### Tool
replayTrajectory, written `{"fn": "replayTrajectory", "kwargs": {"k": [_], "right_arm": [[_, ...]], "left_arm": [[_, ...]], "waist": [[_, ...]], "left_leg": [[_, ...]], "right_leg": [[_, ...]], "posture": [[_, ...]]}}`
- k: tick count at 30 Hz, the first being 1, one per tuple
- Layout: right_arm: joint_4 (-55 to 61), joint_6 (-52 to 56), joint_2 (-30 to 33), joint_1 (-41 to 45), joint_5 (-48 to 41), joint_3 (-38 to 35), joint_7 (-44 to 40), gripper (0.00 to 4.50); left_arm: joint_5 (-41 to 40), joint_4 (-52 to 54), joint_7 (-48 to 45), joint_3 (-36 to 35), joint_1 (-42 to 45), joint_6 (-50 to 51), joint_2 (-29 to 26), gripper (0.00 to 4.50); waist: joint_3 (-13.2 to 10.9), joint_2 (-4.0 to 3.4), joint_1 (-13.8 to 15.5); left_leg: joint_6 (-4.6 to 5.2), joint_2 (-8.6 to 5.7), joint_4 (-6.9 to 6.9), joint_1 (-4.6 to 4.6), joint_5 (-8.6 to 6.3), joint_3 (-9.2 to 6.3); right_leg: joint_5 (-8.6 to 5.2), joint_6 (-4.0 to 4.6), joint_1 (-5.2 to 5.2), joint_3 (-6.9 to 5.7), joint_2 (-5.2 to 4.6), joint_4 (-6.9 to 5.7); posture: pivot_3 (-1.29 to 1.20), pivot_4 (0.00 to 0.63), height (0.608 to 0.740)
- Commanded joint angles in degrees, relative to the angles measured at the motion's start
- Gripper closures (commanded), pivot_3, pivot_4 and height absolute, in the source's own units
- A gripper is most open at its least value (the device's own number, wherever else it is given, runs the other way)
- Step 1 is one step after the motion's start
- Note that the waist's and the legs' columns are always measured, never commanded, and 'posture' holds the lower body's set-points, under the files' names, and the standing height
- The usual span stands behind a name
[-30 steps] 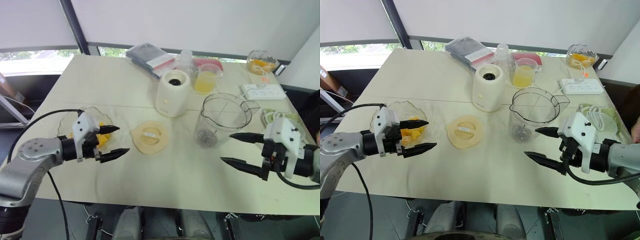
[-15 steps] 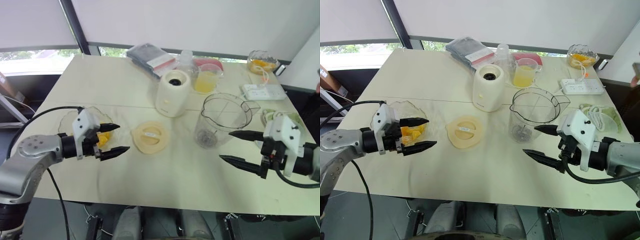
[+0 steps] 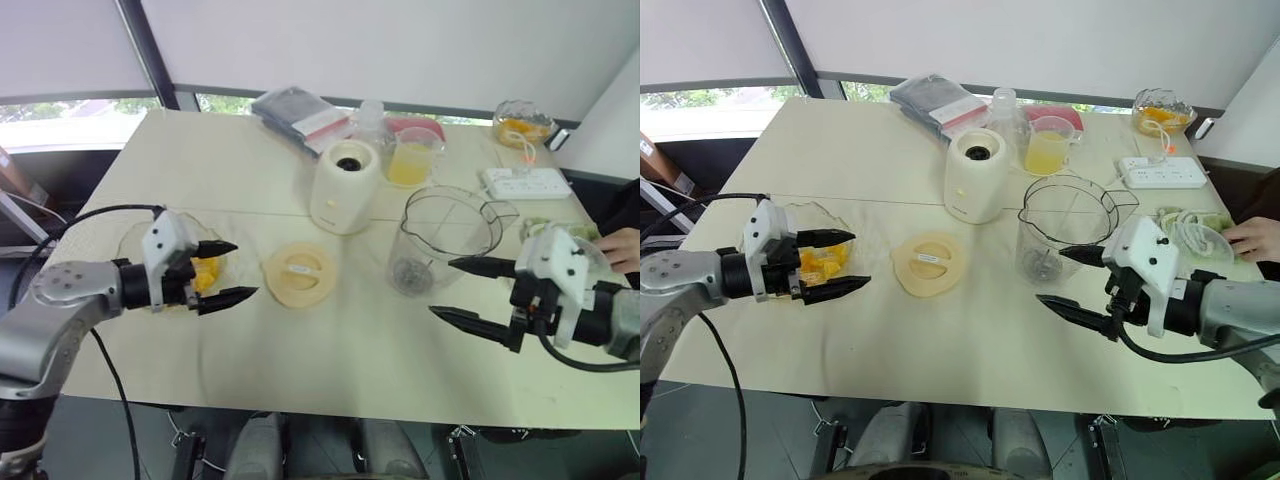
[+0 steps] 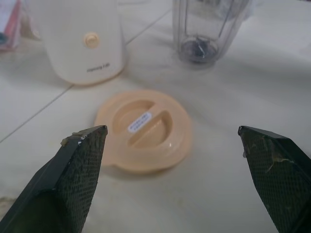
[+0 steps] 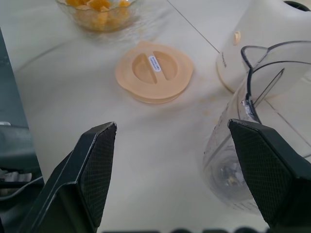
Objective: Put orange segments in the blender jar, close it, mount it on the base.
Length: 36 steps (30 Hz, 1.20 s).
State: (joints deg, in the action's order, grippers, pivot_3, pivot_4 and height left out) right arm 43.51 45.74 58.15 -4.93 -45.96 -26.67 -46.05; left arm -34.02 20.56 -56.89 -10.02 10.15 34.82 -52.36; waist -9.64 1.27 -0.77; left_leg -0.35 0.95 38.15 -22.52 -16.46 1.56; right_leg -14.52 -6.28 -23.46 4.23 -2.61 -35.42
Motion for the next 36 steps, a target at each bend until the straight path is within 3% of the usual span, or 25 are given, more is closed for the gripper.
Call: {"fn": "replayTrajectory", "kwargs": {"k": [1, 8, 14, 21, 28, 36], "right_arm": [[0.68, -1.5, -1.37, 1.68, -0.11, 2.01, 1.1, 0.64], [1.24, -3.28, -4.98, 4.19, 1.98, 9.17, 3.85, 0.64], [1.12, -5.37, -7.72, 4.41, 4.77, 13.72, 5.49, 0.64], [4.13, -6.26, -12.0, 1.64, 6.98, 16.93, 9.73, 0.64], [6.1, -6.1, -13.8, 0.5, 9.52, 19.84, 12.73, 0.64], [6.21, -6.72, -14.69, -0.2, 11.9, 21.82, 13.59, 0.64]], "left_arm": [[1.58, -5.16, -3.76, -2.37, 3.01, -1.95, -4.29, 0.0], [7.39, -24.18, -15.08, 1.88, 10.03, -6.93, -12.86, 0.0], [14.44, -40.85, -23.39, 9.01, 20.94, -10.1, -14.23, 0.0], [23.18, -51.67, -29.21, 16.93, 29.78, -14.29, -11.8, 0.0], [32.96, -60.0, -27.86, 23.47, 33.71, -16.36, -7.94, 0.0], [36.59, -65.81, -21.95, 23.13, 34.45, -15.47, -3.19, 0.0]], "waist": [[-0.03, 0.05, -0.03], [-0.03, 0.05, -0.17], [-0.02, 0.1, 0.19], [-0.02, 0.11, 0.08], [-0.02, 0.16, -0.08], [-0.01, 0.19, 0.01]], "left_leg": [[0.0, 0.0, 0.0, 0.01, 0.0, 0.01], [0.0, 0.0, 0.0, 0.01, 0.0, 0.04], [0.0, -0.02, 0.02, -0.05, 0.0, 0.04], [0.0, -0.06, 0.03, -0.1, 0.0, 0.07], [0.01, -0.09, 0.12, -0.04, 0.01, 0.05], [0.01, -0.04, 0.15, -0.03, 0.01, -0.03]], "right_leg": [[0.0, 0.0, 0.0, 0.0, 0.0, -0.01], [-0.01, 0.01, -0.05, 0.0, 0.01, -0.05], [-0.01, 0.01, -0.06, -0.07, 0.02, -0.06], [0.0, -0.01, -0.11, -0.07, 0.02, -0.14], [0.0, -0.01, -0.23, -0.06, 0.05, -0.6], [0.01, -0.04, -0.24, -0.07, 0.08, -0.71]], "posture": [[0.0, 0.15, 0.74], [0.0, 0.15, 0.74], [0.0, 0.15, 0.74], [0.0, 0.15, 0.74], [0.0, 0.15, 0.74], [0.0, 0.15, 0.74]]}}
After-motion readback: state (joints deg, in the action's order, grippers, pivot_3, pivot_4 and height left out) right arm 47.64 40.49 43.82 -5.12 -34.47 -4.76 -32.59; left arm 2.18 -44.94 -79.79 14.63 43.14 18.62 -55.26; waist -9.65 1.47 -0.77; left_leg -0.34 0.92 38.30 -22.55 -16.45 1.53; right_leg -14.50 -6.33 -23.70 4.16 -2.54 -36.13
